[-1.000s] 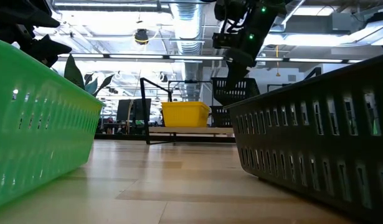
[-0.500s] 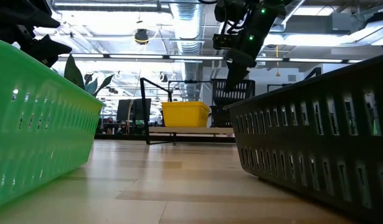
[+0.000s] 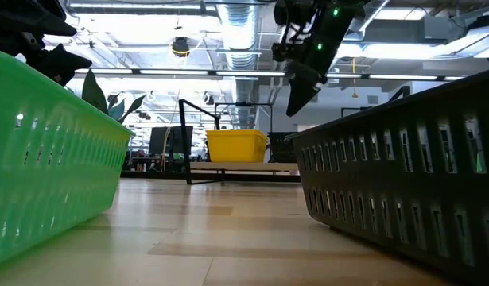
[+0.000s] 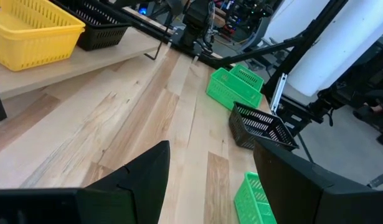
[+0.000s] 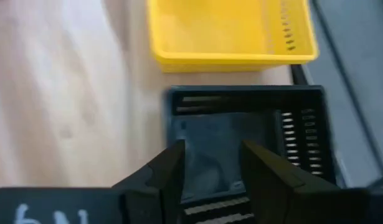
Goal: Stack baskets on shelf by color
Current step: Stack the black bin on top of the black bin on the shelf
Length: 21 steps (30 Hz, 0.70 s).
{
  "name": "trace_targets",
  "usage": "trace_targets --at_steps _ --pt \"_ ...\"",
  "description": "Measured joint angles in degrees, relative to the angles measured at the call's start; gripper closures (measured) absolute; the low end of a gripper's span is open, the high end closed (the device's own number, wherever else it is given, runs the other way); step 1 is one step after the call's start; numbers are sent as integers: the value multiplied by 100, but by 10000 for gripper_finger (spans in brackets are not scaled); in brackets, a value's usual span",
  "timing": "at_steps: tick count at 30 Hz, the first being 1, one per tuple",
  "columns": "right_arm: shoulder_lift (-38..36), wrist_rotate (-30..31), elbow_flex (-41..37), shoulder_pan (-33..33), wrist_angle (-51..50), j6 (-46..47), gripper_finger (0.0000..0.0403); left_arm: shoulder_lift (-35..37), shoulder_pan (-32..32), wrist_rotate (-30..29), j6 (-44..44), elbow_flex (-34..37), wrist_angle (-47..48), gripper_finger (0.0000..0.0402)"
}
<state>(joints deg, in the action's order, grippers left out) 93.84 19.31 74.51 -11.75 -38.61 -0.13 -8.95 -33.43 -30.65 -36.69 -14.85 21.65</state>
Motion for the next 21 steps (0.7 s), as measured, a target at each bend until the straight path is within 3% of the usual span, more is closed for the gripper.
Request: trace_targets --at_steps 7,13,21 --pt "-373 -676 466 735 -576 1195 229 -2 -1 35 -7 0 -10 181" --pt "-458 -1117 464 2100 -517 2763 228 -2 -1 33 -4 0 -13 181" --pt "425 -737 482 4111 1198 4092 231 -2 0 31 -32 0 -38 181"
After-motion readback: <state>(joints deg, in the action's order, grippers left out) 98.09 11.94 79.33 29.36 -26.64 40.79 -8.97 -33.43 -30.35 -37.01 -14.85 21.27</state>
